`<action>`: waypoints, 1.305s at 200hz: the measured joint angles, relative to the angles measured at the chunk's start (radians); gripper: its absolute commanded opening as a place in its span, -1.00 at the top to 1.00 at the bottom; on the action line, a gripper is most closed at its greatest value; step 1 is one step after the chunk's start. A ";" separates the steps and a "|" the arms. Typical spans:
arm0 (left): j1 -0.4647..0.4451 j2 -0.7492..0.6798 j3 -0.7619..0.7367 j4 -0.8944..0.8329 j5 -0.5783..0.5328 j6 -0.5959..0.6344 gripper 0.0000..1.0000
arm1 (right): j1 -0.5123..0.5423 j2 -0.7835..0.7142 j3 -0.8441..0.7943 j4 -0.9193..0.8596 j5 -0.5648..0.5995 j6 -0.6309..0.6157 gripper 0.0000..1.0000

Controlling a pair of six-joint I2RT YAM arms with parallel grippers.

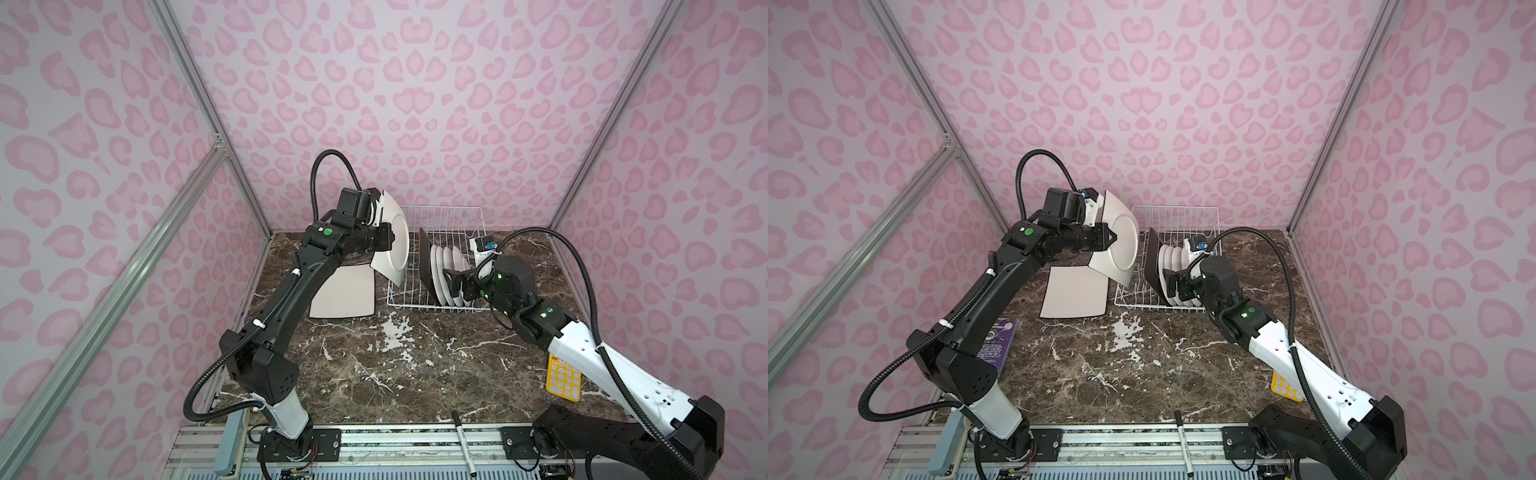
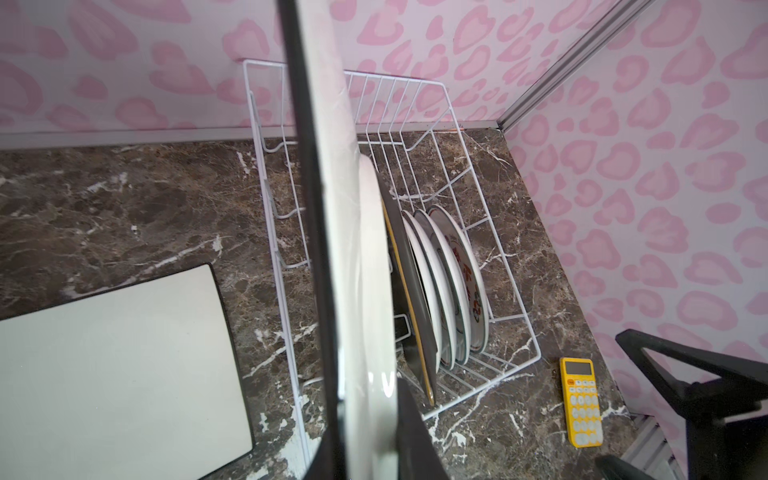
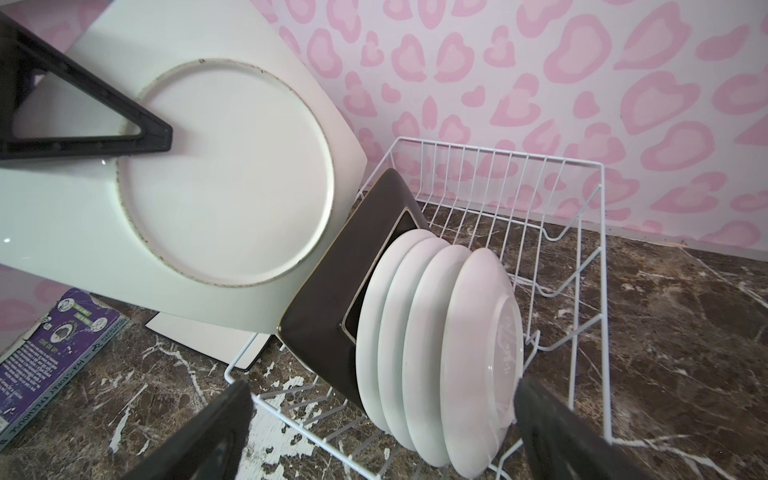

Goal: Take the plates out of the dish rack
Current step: 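Lift the square white plate up out of the rack with the left gripper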

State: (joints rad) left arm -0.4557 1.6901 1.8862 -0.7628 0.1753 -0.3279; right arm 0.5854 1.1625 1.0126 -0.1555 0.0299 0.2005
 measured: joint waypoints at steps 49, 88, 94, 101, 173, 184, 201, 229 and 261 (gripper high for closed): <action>0.001 -0.119 -0.116 0.063 -0.061 0.151 0.92 | -0.021 0.016 0.020 -0.008 -0.061 0.027 -0.99; -0.001 -0.254 -0.297 0.200 -0.081 0.332 0.92 | -0.063 0.026 0.048 -0.014 -0.129 0.080 -0.99; -0.001 -0.274 -0.322 0.219 -0.085 0.361 0.93 | -0.071 0.030 0.053 -0.015 -0.142 0.087 -0.99; -0.001 -0.295 -0.349 0.243 -0.088 0.397 0.92 | -0.082 0.035 0.062 -0.018 -0.159 0.102 -0.99; -0.011 -0.421 -0.532 0.441 -0.061 0.692 0.93 | -0.200 0.078 0.089 -0.017 -0.336 0.294 -0.99; -0.018 -0.438 -0.569 0.461 -0.048 0.739 0.93 | -0.215 0.079 0.088 -0.011 -0.363 0.326 -0.99; -0.028 -0.449 -0.602 0.458 -0.029 0.803 0.93 | -0.235 0.079 0.087 0.007 -0.401 0.370 -0.99; -0.030 -0.473 -0.641 0.465 -0.015 0.892 0.93 | -0.258 0.075 0.086 0.026 -0.446 0.429 -0.99; -0.040 -0.503 -0.692 0.500 -0.023 1.020 0.93 | -0.270 0.075 0.108 0.031 -0.473 0.463 -0.99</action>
State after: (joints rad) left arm -0.4953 1.1870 1.1938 -0.2630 0.1528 0.6926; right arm 0.3157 1.2377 1.1210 -0.1246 -0.4427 0.6632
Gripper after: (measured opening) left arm 0.162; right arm 0.995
